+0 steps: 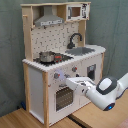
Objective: Play with the kitchen
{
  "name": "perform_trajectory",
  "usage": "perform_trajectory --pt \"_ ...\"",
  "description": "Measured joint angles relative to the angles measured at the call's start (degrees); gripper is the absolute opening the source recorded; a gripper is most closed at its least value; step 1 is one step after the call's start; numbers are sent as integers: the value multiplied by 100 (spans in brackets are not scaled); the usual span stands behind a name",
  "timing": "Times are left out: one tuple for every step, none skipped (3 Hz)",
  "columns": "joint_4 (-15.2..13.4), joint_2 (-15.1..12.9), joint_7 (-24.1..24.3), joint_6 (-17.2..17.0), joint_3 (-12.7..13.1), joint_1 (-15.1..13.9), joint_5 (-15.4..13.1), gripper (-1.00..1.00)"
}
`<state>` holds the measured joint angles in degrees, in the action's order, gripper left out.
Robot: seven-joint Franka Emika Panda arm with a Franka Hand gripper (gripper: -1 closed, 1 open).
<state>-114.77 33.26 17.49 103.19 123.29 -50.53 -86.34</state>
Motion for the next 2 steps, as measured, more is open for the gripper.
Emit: perform_trajectory --pt "-425 -284 103 -70 -147 119 -333 100" --pt "-818 -581 278 -110 -301 229 -592 100"
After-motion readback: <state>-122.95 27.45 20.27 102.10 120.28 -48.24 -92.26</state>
